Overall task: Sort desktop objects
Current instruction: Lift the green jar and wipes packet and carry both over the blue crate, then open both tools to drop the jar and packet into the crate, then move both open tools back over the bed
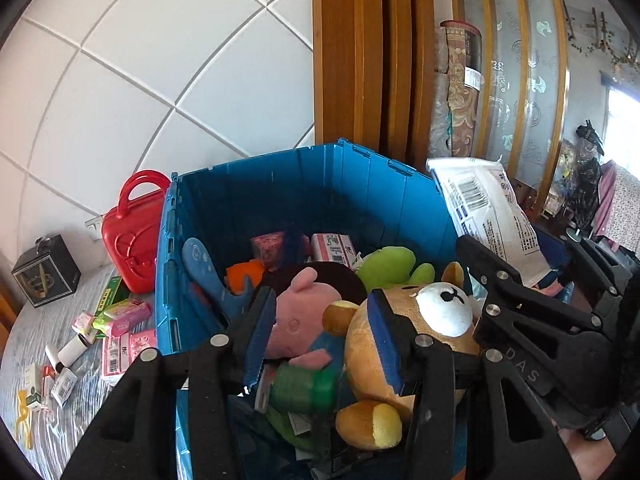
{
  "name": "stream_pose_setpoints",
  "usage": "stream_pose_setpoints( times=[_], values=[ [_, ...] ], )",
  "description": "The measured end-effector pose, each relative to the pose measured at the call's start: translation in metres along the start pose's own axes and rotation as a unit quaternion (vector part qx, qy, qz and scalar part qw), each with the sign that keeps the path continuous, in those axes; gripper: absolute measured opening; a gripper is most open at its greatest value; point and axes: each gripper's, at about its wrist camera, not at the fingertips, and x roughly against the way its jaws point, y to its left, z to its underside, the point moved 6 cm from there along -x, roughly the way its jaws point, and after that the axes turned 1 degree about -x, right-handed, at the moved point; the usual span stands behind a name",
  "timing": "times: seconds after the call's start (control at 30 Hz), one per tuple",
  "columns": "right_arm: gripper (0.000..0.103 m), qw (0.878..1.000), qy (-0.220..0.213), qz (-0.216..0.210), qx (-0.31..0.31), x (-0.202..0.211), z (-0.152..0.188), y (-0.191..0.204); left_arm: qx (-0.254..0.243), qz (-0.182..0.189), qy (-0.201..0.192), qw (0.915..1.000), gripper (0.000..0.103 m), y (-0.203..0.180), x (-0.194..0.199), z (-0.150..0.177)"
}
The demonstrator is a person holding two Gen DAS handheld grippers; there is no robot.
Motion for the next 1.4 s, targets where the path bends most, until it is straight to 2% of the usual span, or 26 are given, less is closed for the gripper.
stream_pose_setpoints(
  times=[0.1, 0.23, 0.43, 0.57, 0.67, 0.8, 0.97, 1.2, 1.4],
  values=[
    [0.065, 1.000, -0.007, 0.001, -0.006, -0.001, -0.001, -0.002, 0.000, -0.014, -0.001, 0.9999, 0.054, 0.002, 0.001, 0.001],
    [0.100, 1.000, -0.021, 0.004, -0.010, 0.004, -0.007, -0.006, 0.006, -0.022, -0.003, 0.9997, 0.057, 0.008, 0.003, 0.001],
    [0.103, 0.999, -0.032, 0.014, -0.016, 0.014, -0.010, -0.013, 0.018, -0.029, -0.019, 0.9992, 0.058, 0.020, 0.013, 0.000],
    [0.103, 0.999, -0.033, 0.008, -0.031, 0.022, -0.009, -0.016, 0.035, -0.011, -0.043, 0.9984, 0.058, 0.032, 0.027, 0.001],
    [0.103, 0.998, -0.037, -0.023, -0.043, 0.029, -0.010, -0.009, 0.050, -0.015, -0.064, 0.9966, 0.058, 0.046, 0.040, 0.003],
    [0.103, 0.995, -0.039, -0.074, -0.052, 0.038, -0.013, 0.014, 0.063, -0.043, -0.095, 0.9925, 0.058, 0.073, 0.061, 0.007],
    [0.103, 0.990, -0.057, -0.123, -0.043, 0.056, -0.022, 0.056, 0.116, -0.053, -0.136, 0.9825, 0.058, 0.125, 0.085, 0.023],
    [0.103, 0.983, -0.076, -0.168, -0.013, 0.082, -0.030, 0.135, 0.141, -0.101, -0.091, 0.9807, 0.058, 0.210, 0.090, 0.058],
    [0.103, 0.979, -0.072, -0.188, 0.014, 0.096, -0.025, 0.224, 0.160, -0.095, -0.043, 0.9815, 0.058, 0.297, 0.090, 0.104]
  ],
)
